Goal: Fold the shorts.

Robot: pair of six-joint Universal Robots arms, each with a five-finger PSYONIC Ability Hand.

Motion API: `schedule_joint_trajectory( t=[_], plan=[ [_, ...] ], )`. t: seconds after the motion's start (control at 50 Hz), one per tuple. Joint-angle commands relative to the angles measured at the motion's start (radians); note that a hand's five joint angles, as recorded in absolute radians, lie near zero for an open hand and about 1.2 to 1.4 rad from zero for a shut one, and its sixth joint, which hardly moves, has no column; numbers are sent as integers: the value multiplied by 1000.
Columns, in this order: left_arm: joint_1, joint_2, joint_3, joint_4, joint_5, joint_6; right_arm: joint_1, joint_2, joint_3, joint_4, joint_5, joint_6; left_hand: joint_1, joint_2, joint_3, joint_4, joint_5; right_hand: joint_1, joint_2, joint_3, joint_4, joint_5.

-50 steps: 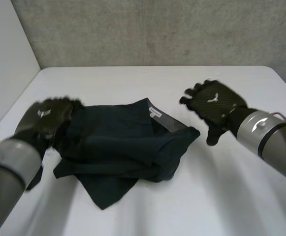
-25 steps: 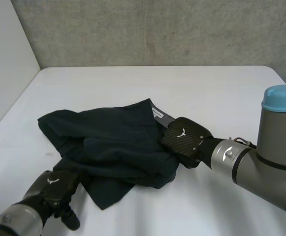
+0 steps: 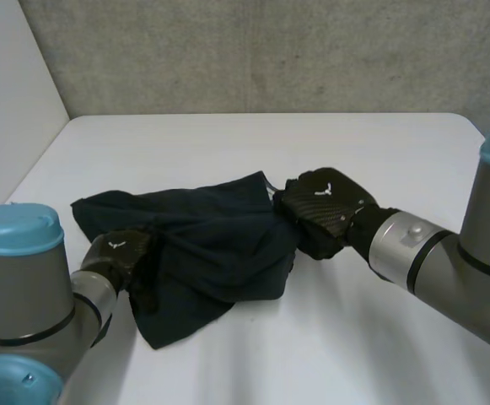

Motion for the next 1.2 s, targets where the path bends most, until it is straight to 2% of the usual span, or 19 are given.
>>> schedule_joint_trajectory(
  t=[0.02,0.14,0.44,0.66,0.76,0.82,1.04,1.14,1.2],
  plan=[
    [-11,-65,60,-3,0,1,2,-14,-5,5,27,36,18,30,33,35,45,449,231,211,208,250],
    [-14,-125,114,-2,1,1,2,-12,-5,5,73,44,57,68,71,73,83,449,231,211,208,250],
    [-24,-235,235,38,3,6,0,-14,-20,5,78,82,203,215,218,220,230,449,231,211,208,250],
    [-34,-283,278,58,9,133,-8,-14,-39,3,119,82,318,329,332,334,344,449,231,211,208,250],
    [-47,-286,288,126,6,142,-12,-11,-56,3,119,82,1079,1090,1094,1096,1106,449,231,211,208,250],
    [-49,-266,291,141,1,145,-20,-11,-62,3,121,82,1081,1092,1096,1097,1107,449,231,211,208,250],
    [-44,148,292,104,10,152,-54,-23,-128,34,145,62,1081,1092,1096,1097,1107,449,231,211,208,250],
    [-37,337,344,-24,41,152,-83,-103,-247,149,147,13,1081,1092,1096,1097,1107,449,231,211,208,250],
    [-32,389,398,-104,70,152,-107,-133,-313,186,148,-1,1081,1092,1096,1097,1107,449,231,211,208,250]
  ],
)
